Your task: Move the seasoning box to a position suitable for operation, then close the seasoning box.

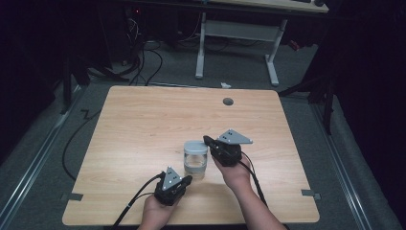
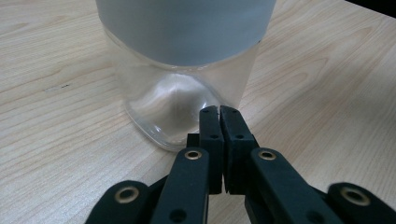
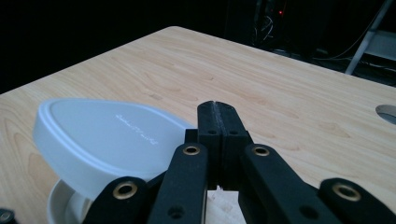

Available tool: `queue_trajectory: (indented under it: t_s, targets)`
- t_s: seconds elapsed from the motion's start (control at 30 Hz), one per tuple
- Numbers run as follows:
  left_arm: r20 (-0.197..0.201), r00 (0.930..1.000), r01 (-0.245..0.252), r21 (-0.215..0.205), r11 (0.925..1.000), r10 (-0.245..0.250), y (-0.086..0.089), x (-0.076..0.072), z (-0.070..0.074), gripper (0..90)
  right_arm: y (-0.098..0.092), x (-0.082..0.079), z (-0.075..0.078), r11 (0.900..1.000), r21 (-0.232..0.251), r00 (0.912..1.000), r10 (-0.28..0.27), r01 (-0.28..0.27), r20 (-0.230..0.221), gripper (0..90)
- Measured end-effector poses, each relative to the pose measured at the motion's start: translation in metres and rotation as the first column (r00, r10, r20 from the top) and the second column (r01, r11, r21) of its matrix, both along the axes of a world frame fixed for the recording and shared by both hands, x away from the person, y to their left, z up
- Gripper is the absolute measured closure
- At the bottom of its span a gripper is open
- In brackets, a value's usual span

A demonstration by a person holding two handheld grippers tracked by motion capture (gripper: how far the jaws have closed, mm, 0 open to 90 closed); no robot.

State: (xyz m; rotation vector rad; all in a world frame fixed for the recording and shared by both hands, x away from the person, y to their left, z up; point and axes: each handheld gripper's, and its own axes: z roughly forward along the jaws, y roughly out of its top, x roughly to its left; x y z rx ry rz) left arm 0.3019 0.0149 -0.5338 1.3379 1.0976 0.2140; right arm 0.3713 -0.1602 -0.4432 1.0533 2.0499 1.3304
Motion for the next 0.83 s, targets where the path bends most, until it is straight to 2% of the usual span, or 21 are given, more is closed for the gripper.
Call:
queue_trajectory:
  t_s: [0.17,0.27,0.33,0.37,0.43,0.47,0.53,0.6,0.63,0.7,0.8,0.83]
  targets:
    - [-0.005,1.0,0.0,-0.007,1.0,0.0,0.001,0.0,0.001,87.5,-0.001,-0.016,-0.007,1.0,-0.007,0.9998,0.021,-0.021,-0.003,89.6]
    - [-0.015,0.9999,0.005,-0.047,0.9989,-0.006,0.005,0.0,0.003,84.4,-0.003,-0.026,-0.008,1.0,-0.007,0.9997,0.024,-0.023,0.004,87.6]
    - [-0.028,0.9995,0.013,-0.076,0.997,-0.015,0.013,-0.003,0.009,80.7,-0.01,-0.035,-0.007,1.0,0.002,0.9996,0.008,-0.008,0.029,86.2]
    - [-0.012,0.9998,0.017,-0.073,0.9972,-0.018,0.017,-0.005,0.013,77.8,-0.017,-0.039,-0.008,1.0,-0.004,0.9991,-0.004,0.004,0.041,85.5]
    - [0.038,0.9993,0.002,-0.028,0.9996,-0.001,0.031,-0.006,0.018,73.2,-0.033,-0.045,-0.016,0.999,-0.007,0.9978,-0.049,0.049,0.045,84.4]
    - [0.047,0.9988,-0.014,-0.003,0.9999,0.014,0.043,-0.002,0.021,70.3,-0.042,-0.046,-0.023,0.997,-0.024,0.9964,-0.077,0.078,0.036,83.0]
    - [0.061,0.9963,-0.062,0.018,0.9979,0.061,0.063,0.006,0.024,64.3,-0.062,-0.046,-0.041,0.989,-0.057,0.9911,-0.133,0.133,0.003,79.7]
    - [0.055,0.9915,-0.12,0.036,0.9922,0.118,0.09,0.014,0.024,57.8,-0.084,-0.047,-0.058,0.977,-0.091,0.9805,-0.194,0.191,-0.029,71.8]
    - [0.055,0.9861,-0.159,0.039,0.9865,0.157,0.104,0.018,0.021,55.5,-0.095,-0.048,-0.064,0.972,-0.094,0.9735,-0.223,0.217,-0.052,66.6]
    - [0.019,0.9751,-0.221,0.014,0.9751,0.221,0.131,0.022,0.014,54.5,-0.114,-0.053,-0.073,0.964,-0.079,0.9613,-0.262,0.255,-0.086,60.2]
    - [-0.032,0.9531,-0.301,-0.014,0.9534,0.301,0.154,0.025,0.007,53.8,-0.131,-0.062,-0.078,0.949,-0.078,0.9469,-0.312,0.306,-0.078,53.7]
    - [-0.038,0.9501,-0.311,-0.025,0.9502,0.31,0.157,0.025,0.007,53.7,-0.133,-0.064,-0.077,0.947,-0.073,0.9448,-0.318,0.312,-0.081,52.6]
